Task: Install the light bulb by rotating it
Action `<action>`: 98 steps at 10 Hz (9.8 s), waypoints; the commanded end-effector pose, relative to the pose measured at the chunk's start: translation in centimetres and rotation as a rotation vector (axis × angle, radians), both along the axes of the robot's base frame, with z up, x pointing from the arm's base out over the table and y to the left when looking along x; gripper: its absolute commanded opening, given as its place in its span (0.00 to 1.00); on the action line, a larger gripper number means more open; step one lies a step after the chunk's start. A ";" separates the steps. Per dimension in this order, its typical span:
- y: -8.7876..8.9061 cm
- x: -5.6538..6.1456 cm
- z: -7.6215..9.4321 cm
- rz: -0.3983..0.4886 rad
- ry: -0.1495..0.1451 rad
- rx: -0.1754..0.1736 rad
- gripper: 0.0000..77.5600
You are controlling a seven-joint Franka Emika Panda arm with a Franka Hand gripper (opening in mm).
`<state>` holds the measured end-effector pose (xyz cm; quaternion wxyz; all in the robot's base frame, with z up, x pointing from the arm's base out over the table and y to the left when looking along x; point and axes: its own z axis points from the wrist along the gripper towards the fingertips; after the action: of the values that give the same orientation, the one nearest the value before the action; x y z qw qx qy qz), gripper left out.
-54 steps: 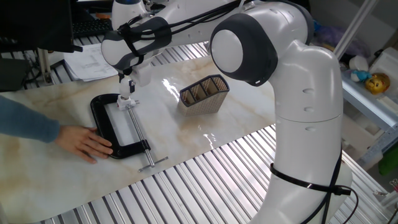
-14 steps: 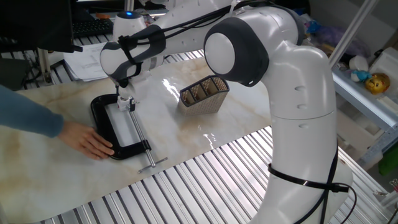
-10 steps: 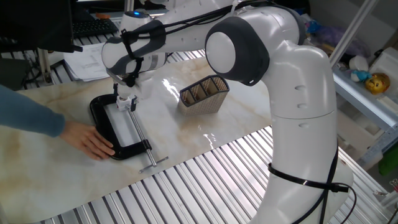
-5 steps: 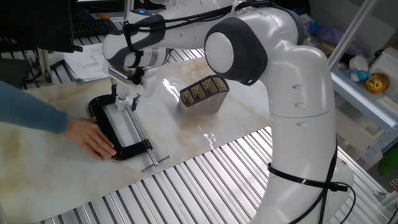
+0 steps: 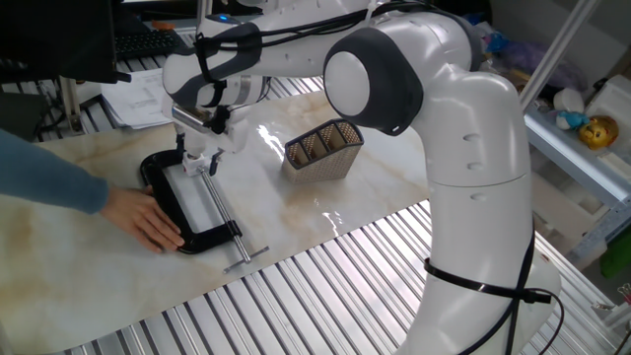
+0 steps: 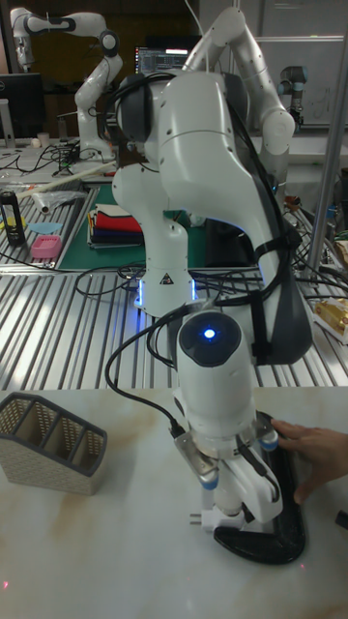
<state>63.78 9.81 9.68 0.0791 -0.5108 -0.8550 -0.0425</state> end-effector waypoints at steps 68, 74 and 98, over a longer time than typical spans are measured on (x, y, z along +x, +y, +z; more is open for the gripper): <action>-7.3 -3.2 7.2 0.876 -0.140 -0.041 1.00; -7.6 -3.0 6.0 0.899 -0.162 -0.025 1.00; -8.5 -3.5 4.1 0.895 -0.247 0.029 0.01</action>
<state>60.03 1.20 13.91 -0.0001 -0.0824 -0.9938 -0.0748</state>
